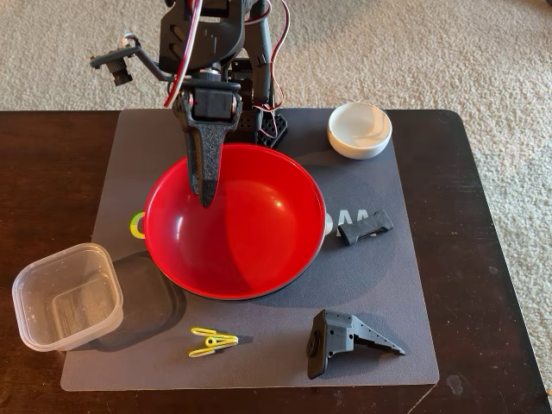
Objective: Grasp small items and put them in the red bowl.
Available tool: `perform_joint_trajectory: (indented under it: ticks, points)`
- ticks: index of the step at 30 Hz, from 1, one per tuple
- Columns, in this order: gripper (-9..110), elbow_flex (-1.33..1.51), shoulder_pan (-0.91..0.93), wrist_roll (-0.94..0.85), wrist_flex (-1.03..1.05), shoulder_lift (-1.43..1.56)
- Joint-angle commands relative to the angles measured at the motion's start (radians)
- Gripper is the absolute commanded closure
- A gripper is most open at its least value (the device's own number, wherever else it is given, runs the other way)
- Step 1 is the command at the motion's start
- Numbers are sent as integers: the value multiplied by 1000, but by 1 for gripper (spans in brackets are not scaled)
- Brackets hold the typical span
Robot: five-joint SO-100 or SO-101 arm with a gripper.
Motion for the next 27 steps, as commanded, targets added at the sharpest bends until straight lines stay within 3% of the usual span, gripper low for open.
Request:
perform_joint_trajectory:
  ticks: [1, 27]
  points:
    - [76, -71, 54, 6, -5, -120]
    - [76, -46, 58, 11, -8, -44]
